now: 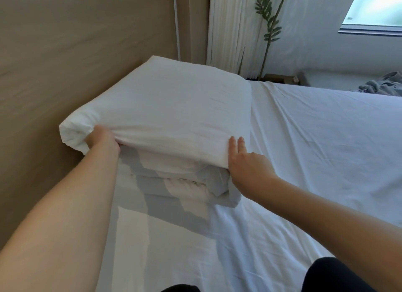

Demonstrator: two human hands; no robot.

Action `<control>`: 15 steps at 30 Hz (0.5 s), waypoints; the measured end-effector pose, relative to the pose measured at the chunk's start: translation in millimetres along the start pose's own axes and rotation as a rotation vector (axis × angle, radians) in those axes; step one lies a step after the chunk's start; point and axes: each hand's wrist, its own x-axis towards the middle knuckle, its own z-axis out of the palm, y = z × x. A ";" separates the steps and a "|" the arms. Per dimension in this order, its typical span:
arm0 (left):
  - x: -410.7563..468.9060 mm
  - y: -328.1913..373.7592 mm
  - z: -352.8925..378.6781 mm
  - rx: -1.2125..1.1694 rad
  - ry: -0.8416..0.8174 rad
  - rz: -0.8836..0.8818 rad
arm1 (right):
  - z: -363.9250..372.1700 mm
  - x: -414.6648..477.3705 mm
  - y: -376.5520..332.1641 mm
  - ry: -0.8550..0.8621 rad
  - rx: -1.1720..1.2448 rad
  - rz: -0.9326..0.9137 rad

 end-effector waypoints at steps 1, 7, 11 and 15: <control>-0.1 -2.0 0.0 -0.022 -0.013 -0.014 | 0.5 -1.0 0.8 -0.001 0.002 -0.001; -1.4 8.5 -12.7 -0.228 -0.159 -0.038 | 2.7 4.0 1.1 -0.016 0.068 -0.088; 15.8 28.1 -19.3 -0.203 -0.129 -0.016 | -13.7 31.0 -30.0 0.035 0.190 -0.296; 18.0 39.8 -20.2 -0.206 -0.065 0.020 | -33.1 84.8 -69.0 0.047 0.337 -0.374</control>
